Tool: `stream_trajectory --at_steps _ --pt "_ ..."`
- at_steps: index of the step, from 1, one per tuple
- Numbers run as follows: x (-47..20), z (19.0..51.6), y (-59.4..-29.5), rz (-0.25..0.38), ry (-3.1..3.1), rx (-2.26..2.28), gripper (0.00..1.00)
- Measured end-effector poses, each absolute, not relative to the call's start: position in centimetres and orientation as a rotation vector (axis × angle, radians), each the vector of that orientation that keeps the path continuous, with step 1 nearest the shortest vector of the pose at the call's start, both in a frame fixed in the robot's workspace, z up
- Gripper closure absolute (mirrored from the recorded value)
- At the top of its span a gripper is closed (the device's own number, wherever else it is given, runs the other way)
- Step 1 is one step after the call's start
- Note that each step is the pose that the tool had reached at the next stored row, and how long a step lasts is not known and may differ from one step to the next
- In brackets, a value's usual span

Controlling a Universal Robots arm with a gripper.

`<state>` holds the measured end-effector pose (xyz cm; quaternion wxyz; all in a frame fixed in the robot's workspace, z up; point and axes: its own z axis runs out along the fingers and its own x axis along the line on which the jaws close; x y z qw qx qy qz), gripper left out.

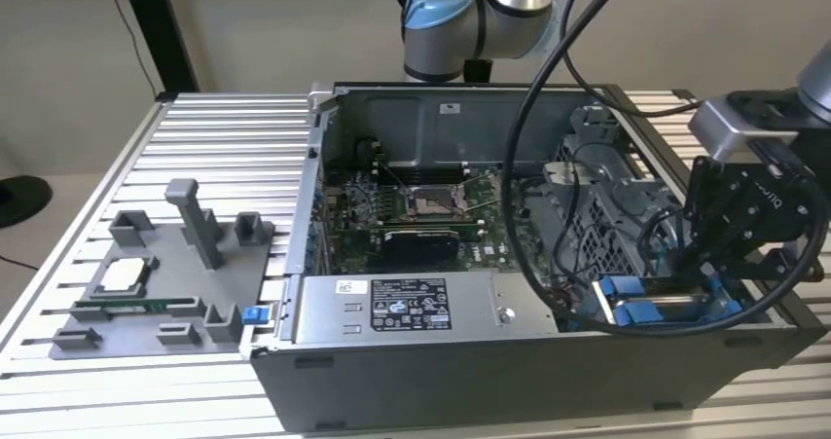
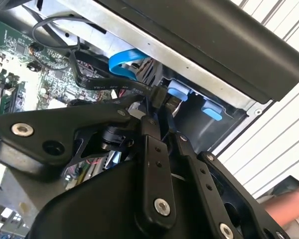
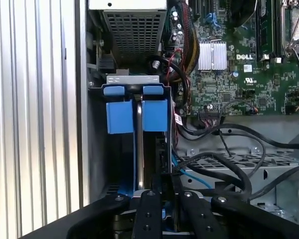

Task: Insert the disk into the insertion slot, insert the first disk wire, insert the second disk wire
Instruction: 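Insert the first disk wire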

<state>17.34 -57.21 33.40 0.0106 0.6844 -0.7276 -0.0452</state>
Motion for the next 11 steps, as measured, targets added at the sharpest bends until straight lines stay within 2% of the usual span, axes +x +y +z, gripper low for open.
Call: stream_trajectory --at_steps 11 --pt "17.33 33.17 -57.20 -0.144 -2.275 2.133 1.00"
